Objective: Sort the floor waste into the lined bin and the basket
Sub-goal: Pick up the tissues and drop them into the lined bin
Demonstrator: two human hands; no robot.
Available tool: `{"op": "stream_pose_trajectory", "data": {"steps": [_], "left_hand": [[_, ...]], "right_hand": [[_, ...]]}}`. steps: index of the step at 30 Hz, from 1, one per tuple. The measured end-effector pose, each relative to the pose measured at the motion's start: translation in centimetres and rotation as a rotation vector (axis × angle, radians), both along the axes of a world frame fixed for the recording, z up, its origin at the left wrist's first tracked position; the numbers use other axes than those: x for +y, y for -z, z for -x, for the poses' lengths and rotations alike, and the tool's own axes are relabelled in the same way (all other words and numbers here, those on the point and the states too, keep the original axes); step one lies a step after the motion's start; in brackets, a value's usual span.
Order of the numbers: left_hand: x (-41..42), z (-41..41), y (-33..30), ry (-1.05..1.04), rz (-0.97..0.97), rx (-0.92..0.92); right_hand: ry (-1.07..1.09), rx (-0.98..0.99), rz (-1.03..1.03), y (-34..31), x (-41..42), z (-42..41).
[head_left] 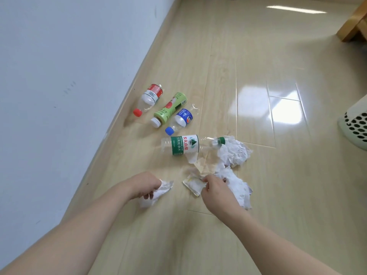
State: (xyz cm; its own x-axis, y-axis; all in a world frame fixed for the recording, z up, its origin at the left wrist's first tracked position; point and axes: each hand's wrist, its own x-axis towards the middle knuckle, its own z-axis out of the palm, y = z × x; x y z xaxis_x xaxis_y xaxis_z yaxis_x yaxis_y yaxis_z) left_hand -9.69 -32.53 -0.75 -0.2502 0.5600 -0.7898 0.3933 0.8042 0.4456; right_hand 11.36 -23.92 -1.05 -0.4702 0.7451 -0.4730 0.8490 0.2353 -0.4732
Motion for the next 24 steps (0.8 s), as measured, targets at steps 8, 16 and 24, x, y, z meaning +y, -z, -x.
{"op": "stream_pose_trajectory", "data": {"steps": [8,16,24], "left_hand": [[-2.1,2.5,3.5,-0.044,-0.19,0.266],[-1.4,2.6,1.0,-0.532,-0.318,-0.371],[-2.8,4.1,4.1,-0.238,-0.084,0.112]], "right_hand": [[-0.138,0.065,0.081,0.8,-2.4,4.0],[-0.059,0.006,0.017,1.6,-2.1,5.7],[-0.189,-0.27,-0.22,2.4,-1.5,4.1]]}}
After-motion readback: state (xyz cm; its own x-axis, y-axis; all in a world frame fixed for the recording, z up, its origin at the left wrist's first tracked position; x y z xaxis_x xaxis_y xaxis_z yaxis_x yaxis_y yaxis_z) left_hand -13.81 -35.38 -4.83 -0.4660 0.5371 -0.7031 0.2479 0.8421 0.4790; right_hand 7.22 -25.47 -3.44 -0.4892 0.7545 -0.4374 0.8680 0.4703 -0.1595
